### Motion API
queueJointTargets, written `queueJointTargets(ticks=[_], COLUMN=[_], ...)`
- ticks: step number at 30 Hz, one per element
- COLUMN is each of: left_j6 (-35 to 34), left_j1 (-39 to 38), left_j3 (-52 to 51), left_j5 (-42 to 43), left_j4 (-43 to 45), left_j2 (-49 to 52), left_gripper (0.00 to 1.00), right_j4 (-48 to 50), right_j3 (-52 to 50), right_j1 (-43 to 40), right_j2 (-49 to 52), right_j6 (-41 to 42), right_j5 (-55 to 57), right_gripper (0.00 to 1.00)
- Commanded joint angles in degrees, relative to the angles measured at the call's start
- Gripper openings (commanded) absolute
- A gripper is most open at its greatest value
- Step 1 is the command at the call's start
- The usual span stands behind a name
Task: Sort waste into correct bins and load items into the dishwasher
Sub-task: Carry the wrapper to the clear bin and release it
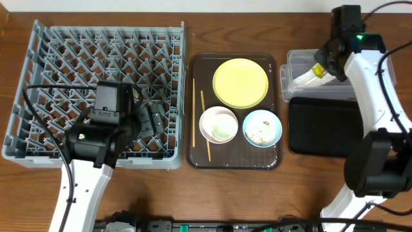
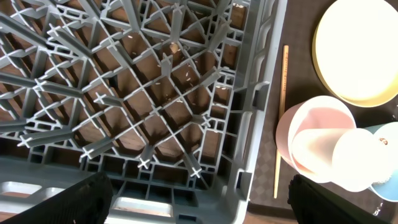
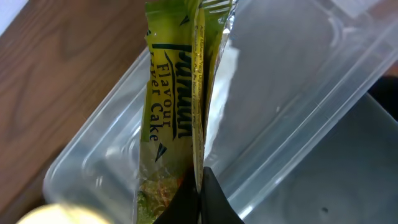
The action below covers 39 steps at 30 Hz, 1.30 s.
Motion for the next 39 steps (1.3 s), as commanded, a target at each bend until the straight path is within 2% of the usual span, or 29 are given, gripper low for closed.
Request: queueJointTargets(ticks=[1,2,3,4,5,9,14,19,20,22,24,25,26,31,32,33,34,35,39], left_j6=[0.3,0.3,0.3,0.3,0.3,0.3,0.3,0.3,0.3,0.3,0.3,0.3,0.3,0.3,0.3,0.3,0.3,0.3,0.3], left_j1=[-0.1,-0.1,-0.1,-0.1,-0.1,-0.1,-0.1,-0.1,-0.1,-0.1,-0.1,-0.1,-0.1,-0.1,-0.1,-0.1,-0.1,-0.1,-0.1], left_j3=[0.9,0.9,0.9,0.9,0.9,0.9,0.9,0.9,0.9,0.9,0.9,0.9,0.9,0.9,0.9,0.9,0.9,0.9,0.9], left_j5=[-0.2,-0.3,-0.3,-0.3,-0.3,-0.3,-0.3,-0.3,-0.3,-0.3,-0.3,-0.3,-0.3,-0.3,-0.3,-0.3,-0.3,-0.3,-0.3], left_j4=[-0.2,-0.2,-0.2,-0.2,-0.1,-0.1,-0.1,-0.1,-0.1,-0.1,-0.1,-0.1,-0.1,-0.2,-0.2,-0.2,-0.2,-0.2,-0.2], left_j2=[0.1,0.1,0.1,0.1,0.1,0.1,0.1,0.1,0.1,0.1,0.1,0.1,0.1,0.1,0.1,0.1,0.1,0.1,0.1], left_gripper=[0.93,0.94,0.94,0.94,0.94,0.94,0.94,0.94,0.94,0.94,0.94,0.94,0.94,0.94,0.94,0.94,0.94,0.94,0.94], right_j4=[2.4,3.3,4.2,4.9,5.0,3.0,-0.3,-7.9,-10.4,-15.2,-19.8,-21.7,-24.4,-25.4,-25.0,-24.7,-24.5,-24.3,-25.0], right_j3=[-0.3,-0.3,-0.3,-0.3,-0.3,-0.3,-0.3,-0.3,-0.3,-0.3,-0.3,-0.3,-0.5,-1.7,-1.9,-2.1,-2.1,-2.3,-3.1], right_j1=[-0.7,-0.7,-0.6,-0.6,-0.6,-1.0,-0.2,1.8,2.2,2.5,2.9,3.3,4.6,10.4,11.4,12.4,13.4,14.3,16.1], right_j2=[0.6,0.6,0.6,0.4,0.2,-1.7,-6.5,-10.4,-10.9,-11.4,-11.7,-11.7,-11.7,-11.7,-11.7,-11.7,-11.6,-11.6,-11.6], right_j6=[4.5,3.5,1.3,-1.6,-3.7,-10.8,-26.4,-39.5,-40.3,-40.2,-40.2,-40.2,-40.2,-40.2,-40.2,-40.2,-39.9,-38.8,-30.5], right_j5=[1.0,0.8,0.2,-0.9,-2.2,-8.3,-17.2,-24.7,-25.4,-25.6,-26.8,-27.4,-27.0,-25.4,-25.4,-25.4,-25.4,-25.1,-21.8], right_gripper=[0.28,0.45,0.58,0.66,0.69,0.69,0.64,0.63,0.61,0.49,0.47,0.39,0.02,0.02,0.16,0.20,0.16,0.01,0.01])
